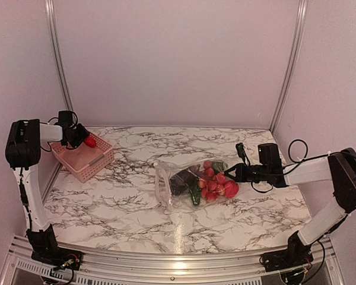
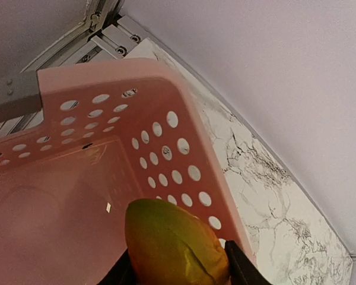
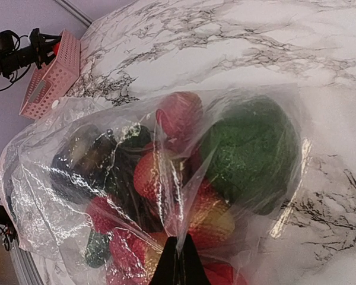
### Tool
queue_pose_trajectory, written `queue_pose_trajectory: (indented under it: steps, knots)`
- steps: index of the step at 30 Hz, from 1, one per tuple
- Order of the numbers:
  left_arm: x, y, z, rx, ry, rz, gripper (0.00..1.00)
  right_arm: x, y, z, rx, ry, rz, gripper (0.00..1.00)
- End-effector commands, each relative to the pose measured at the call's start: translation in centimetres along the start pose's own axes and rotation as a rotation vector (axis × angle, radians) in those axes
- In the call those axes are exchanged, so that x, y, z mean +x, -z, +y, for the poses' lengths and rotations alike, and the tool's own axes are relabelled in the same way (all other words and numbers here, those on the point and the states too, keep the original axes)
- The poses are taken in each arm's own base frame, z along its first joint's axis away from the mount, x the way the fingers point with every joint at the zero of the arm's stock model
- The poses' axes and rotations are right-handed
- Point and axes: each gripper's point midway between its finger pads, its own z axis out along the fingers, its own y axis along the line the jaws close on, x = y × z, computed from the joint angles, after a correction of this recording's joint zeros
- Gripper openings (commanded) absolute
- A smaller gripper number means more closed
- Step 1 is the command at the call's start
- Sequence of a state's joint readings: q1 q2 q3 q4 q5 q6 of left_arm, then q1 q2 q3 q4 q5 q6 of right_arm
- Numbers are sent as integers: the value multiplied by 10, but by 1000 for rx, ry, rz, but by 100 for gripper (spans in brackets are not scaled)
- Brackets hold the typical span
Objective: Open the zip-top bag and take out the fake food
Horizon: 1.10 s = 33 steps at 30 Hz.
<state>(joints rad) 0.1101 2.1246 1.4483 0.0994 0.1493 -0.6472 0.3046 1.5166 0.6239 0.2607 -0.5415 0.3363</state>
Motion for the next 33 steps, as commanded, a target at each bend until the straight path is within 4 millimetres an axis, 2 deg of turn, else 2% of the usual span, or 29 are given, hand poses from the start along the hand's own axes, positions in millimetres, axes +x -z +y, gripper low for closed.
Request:
queue_pose_trajectory:
  steps: [1, 7, 12, 18, 21, 23, 28, 29, 30, 33]
  knots:
    - [0, -12, 4, -22, 5, 43, 48, -16, 1, 4, -19, 33, -38, 0]
    - [-5, -5, 1, -21, 5, 34, 61, -17, 1, 7, -30, 35, -41, 0]
    - [-15, 10, -10, -3, -11, 10, 64, -15, 3, 8, -36, 33, -41, 0]
    - [-24, 48, -31, 70, -13, -38, 66, -12, 4, 9, -42, 33, -36, 0]
    - [-15, 72, -44, 129, -19, -45, 66, -10, 4, 9, -43, 34, -32, 0]
    - [-7, 87, -55, 176, -32, -52, 65, -10, 4, 9, -44, 35, -31, 0]
    - [38, 120, -85, 316, -77, -22, 63, -10, 3, 10, -52, 29, -30, 0]
    - [46, 124, -85, 325, -79, -18, 63, -10, 3, 10, -55, 29, -32, 0]
    - [65, 127, -92, 344, -97, 9, 62, -10, 3, 11, -57, 29, -32, 0]
    - [96, 140, -105, 399, -126, 37, 61, -9, 4, 12, -60, 23, -31, 0]
